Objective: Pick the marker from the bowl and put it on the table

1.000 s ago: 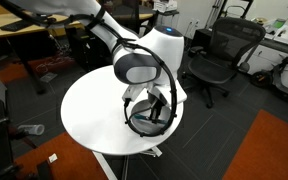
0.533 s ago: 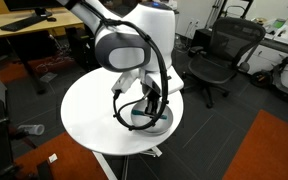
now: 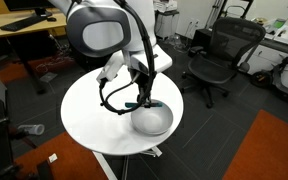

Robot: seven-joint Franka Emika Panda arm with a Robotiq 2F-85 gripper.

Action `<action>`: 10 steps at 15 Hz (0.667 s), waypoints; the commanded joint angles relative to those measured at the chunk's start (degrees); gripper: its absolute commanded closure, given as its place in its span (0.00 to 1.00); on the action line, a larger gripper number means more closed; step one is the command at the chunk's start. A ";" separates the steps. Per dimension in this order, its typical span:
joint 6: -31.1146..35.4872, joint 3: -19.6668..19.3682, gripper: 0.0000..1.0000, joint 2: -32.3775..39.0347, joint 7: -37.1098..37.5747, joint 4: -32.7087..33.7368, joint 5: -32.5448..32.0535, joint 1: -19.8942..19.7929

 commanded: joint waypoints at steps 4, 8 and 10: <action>3.45 3.00 0.95 -8.62 -5.14 -10.09 -2.63 2.60; 2.90 6.83 0.95 -10.62 -8.61 -12.71 -0.80 2.27; 2.53 8.44 0.95 -11.34 -9.86 -13.80 -0.08 2.22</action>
